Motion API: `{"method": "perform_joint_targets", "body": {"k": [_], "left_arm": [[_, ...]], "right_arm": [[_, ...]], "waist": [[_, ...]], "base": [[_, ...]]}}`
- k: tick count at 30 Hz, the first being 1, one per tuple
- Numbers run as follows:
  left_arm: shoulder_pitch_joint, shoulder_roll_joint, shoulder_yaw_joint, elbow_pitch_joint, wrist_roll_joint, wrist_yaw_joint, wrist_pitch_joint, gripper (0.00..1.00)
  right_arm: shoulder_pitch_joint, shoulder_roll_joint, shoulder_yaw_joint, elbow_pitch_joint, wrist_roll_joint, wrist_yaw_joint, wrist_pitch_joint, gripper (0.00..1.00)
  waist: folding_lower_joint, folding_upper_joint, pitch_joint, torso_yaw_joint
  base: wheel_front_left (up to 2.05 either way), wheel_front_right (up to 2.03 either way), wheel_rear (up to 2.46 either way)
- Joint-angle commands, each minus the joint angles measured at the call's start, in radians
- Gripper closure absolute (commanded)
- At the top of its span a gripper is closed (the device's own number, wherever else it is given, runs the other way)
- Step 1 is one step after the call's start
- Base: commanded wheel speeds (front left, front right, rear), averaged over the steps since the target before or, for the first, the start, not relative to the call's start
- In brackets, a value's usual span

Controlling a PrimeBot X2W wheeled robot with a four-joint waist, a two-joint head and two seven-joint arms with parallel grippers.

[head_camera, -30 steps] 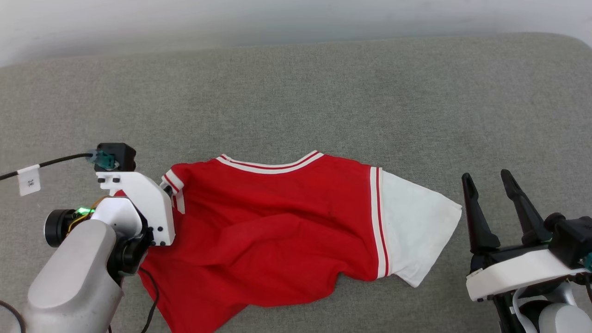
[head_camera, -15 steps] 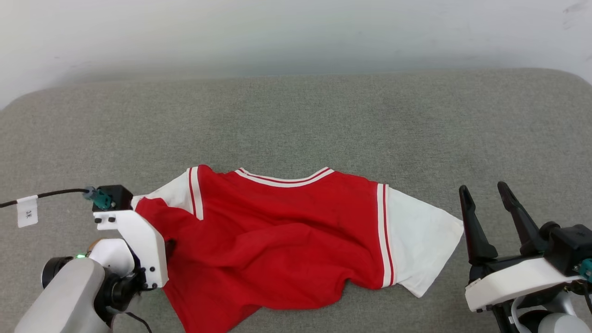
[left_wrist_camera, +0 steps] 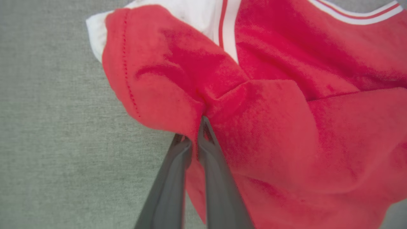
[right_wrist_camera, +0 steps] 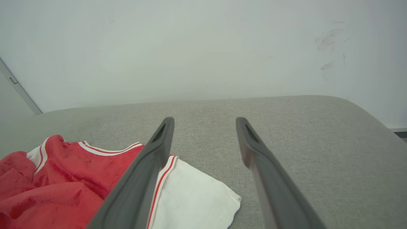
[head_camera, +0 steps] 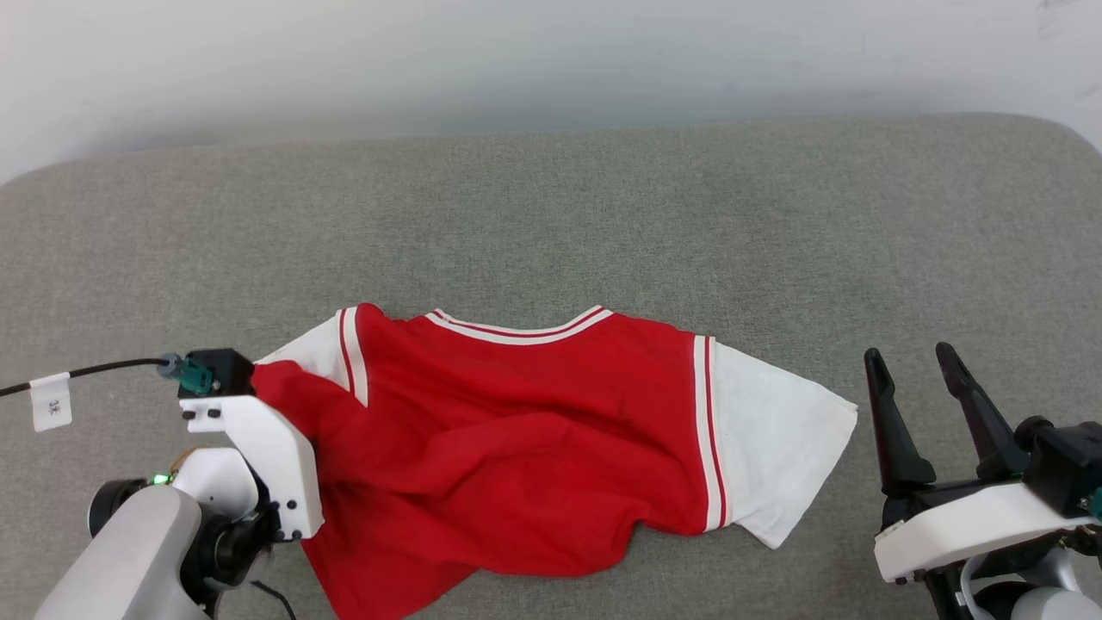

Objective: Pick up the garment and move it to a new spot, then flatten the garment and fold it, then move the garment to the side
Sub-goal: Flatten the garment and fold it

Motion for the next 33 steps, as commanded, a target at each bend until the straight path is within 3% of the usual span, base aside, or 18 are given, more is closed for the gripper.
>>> {"method": "perform_joint_targets", "body": {"k": [1, 7, 12, 18, 21, 22, 23, 24, 28, 33], "left_arm": [[-0.018, 0.009, -0.001, -0.031, 0.021, 0.001, -0.023, 1.00], [0.055, 0.020, -0.006, -0.184, 0.057, 0.037, -0.076, 1.00], [0.177, 0.007, -0.083, -0.366, 0.091, 0.078, -0.062, 1.00], [0.239, -0.046, -0.169, -0.373, 0.098, 0.068, -0.056, 1.00], [0.239, -0.083, -0.241, -0.336, 0.126, 0.043, -0.046, 1.00], [0.242, -0.109, -0.262, -0.320, 0.119, 0.029, -0.042, 0.80], [0.241, -0.124, -0.281, -0.304, 0.123, 0.021, -0.040, 0.53], [0.229, -0.132, -0.292, -0.289, 0.138, 0.015, -0.052, 0.00], [0.209, -0.183, -0.299, -0.263, 0.159, 0.010, -0.124, 0.00], [0.194, -0.193, -0.299, -0.314, 0.192, 0.005, -0.195, 0.00]], "right_arm": [[0.010, 0.001, -0.005, -0.005, -0.003, 0.000, 0.002, 0.00], [0.014, 0.001, -0.008, 0.000, -0.004, 0.000, 0.004, 0.00], [0.030, 0.001, -0.019, -0.006, 0.005, 0.000, 0.003, 0.00], [0.036, 0.001, -0.024, -0.010, 0.003, 0.000, 0.009, 0.00], [0.037, 0.001, -0.021, -0.013, 0.003, 0.000, 0.011, 0.00], [0.036, 0.001, -0.018, -0.014, 0.002, 0.000, 0.012, 0.00], [0.036, 0.001, -0.016, -0.016, 0.000, 0.000, 0.013, 0.00], [0.033, 0.001, -0.016, -0.018, -0.001, 0.000, 0.013, 0.00], [0.029, 0.001, -0.013, -0.027, -0.006, 0.000, 0.014, 0.00], [0.049, 0.001, -0.019, -0.032, -0.009, 0.000, 0.019, 0.00]], "waist": [[0.0000, 0.0000, -0.004, 0.004], [0.0000, 0.0000, -0.036, 0.008], [0.0000, 0.0000, -0.057, 0.018], [0.0000, 0.0000, -0.068, 0.026], [0.0000, 0.0000, -0.067, 0.032], [0.0000, 0.0000, -0.067, 0.034], [0.0000, 0.0000, -0.065, 0.035], [0.0000, 0.0000, -0.064, 0.036], [0.0000, 0.0000, -0.066, 0.038], [0.0000, 0.0000, -0.083, 0.046]], "base": [[0.00, 0.00, 0.00], [0.00, 0.00, 0.00], [0.00, 0.00, 0.00], [0.00, 0.00, 0.00], [0.00, 0.00, 0.00], [0.00, 0.00, 0.00], [0.00, 0.00, 0.00], [0.00, 0.00, 0.00], [0.00, 0.00, 0.00], [0.00, 0.00, 0.00]]}}
